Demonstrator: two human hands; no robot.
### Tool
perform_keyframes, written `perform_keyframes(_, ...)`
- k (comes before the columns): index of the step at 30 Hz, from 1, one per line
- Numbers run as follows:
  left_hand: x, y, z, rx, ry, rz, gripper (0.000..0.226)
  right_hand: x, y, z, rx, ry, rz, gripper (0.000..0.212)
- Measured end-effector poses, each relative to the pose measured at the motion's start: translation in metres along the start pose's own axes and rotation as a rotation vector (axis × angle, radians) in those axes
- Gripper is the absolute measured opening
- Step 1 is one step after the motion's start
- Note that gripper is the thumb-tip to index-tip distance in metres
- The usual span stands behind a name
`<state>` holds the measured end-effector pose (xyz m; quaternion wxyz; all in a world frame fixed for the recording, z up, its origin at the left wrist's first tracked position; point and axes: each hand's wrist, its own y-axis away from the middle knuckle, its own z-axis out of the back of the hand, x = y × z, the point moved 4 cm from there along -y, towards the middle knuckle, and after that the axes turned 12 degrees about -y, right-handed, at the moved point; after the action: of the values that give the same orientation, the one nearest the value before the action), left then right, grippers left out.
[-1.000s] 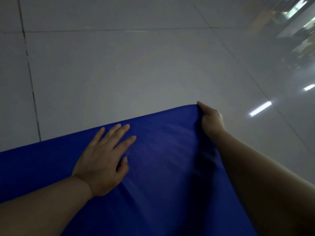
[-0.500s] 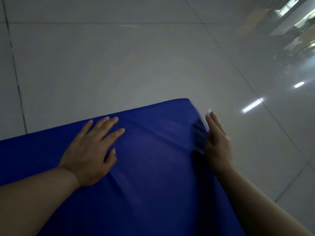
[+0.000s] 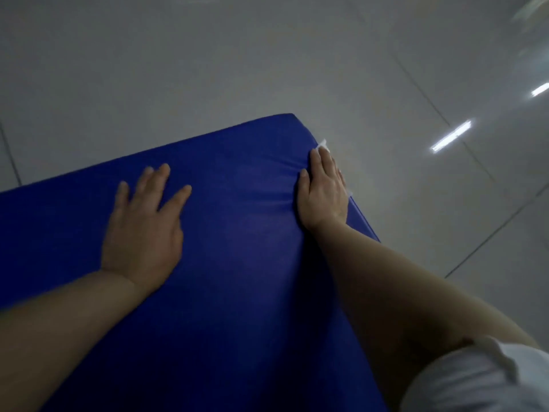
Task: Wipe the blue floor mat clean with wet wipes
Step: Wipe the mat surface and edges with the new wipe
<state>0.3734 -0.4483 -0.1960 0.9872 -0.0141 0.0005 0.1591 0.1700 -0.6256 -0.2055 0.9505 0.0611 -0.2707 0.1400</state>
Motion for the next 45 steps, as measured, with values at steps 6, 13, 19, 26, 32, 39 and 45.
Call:
perform_keyframes(6, -0.093, 0.087, -0.019, 0.082, -0.026, -0.143, 0.057, -0.001, -0.002, 0.0, -0.003, -0.088, -0.018, 0.054)
perform_keyframes(13, -0.093, 0.085, -0.024, 0.07, -0.074, -0.127, 0.059, -0.042, 0.028, 0.033, 0.06, -0.204, -0.246, 0.07)
perform_keyframes(19, -0.092, 0.084, -0.025, 0.084, -0.067, -0.107, 0.06, -0.088, 0.1, 0.062, 0.025, -0.233, -0.187, 0.083)
perform_keyframes(26, -0.094, 0.085, -0.022, 0.052, -0.064, -0.104, 0.061, -0.119, 0.143, 0.09, -0.123, -0.105, -0.37, 0.047)
perform_keyframes(32, -0.093, 0.083, -0.022, 0.043, -0.062, -0.117, 0.061, -0.067, 0.066, 0.055, -0.013, -0.294, -0.236, 0.053)
perform_keyframes(39, -0.093, 0.083, -0.022, 0.052, -0.017, -0.106, 0.063, -0.098, 0.124, 0.068, -0.061, -0.121, -0.28, 0.037)
perform_keyframes(45, -0.092, 0.083, -0.021, 0.065, 0.007, -0.103, 0.062, -0.131, 0.182, 0.084, -0.126, -0.028, -0.299, 0.01)
